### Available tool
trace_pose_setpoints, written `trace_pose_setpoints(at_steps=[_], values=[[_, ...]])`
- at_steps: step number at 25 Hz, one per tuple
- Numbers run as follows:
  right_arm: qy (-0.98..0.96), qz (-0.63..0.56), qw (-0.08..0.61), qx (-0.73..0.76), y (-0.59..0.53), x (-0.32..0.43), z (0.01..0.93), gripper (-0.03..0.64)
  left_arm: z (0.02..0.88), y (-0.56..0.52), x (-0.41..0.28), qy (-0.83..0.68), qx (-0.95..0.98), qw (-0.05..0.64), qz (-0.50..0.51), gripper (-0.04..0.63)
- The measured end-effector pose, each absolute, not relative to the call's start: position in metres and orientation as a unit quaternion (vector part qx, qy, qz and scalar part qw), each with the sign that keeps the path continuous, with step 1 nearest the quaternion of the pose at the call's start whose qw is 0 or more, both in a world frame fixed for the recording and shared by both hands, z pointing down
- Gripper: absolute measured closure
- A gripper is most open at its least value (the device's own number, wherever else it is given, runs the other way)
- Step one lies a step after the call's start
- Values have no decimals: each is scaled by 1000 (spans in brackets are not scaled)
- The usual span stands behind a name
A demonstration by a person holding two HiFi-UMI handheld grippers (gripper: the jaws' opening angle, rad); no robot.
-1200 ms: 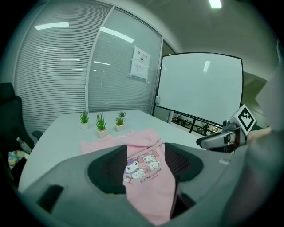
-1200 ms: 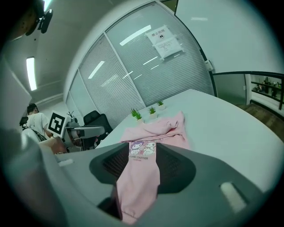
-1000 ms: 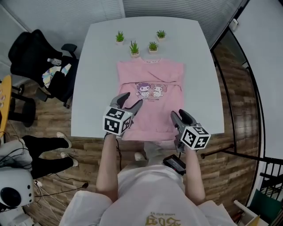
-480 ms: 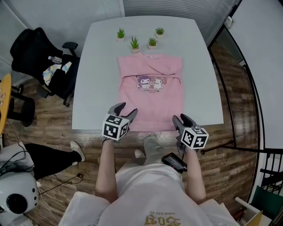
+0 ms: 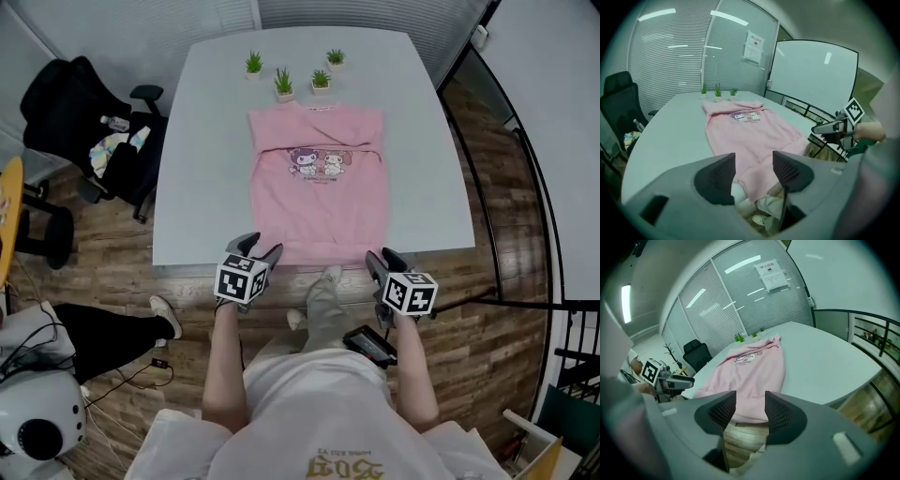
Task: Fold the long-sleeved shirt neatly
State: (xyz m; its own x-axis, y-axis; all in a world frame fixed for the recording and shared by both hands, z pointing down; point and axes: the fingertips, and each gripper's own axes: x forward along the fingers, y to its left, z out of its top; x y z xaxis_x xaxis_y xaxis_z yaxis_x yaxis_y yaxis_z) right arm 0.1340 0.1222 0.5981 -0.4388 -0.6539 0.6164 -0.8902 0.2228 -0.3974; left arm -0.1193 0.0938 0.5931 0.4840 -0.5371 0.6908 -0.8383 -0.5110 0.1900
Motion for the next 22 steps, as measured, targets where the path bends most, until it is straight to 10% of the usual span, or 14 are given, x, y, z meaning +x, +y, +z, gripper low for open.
trace_pose_setpoints(at_steps=[22], values=[[-734,366,253,513,132,152,658,416,651,125,-135,-435,769,315,347,434]])
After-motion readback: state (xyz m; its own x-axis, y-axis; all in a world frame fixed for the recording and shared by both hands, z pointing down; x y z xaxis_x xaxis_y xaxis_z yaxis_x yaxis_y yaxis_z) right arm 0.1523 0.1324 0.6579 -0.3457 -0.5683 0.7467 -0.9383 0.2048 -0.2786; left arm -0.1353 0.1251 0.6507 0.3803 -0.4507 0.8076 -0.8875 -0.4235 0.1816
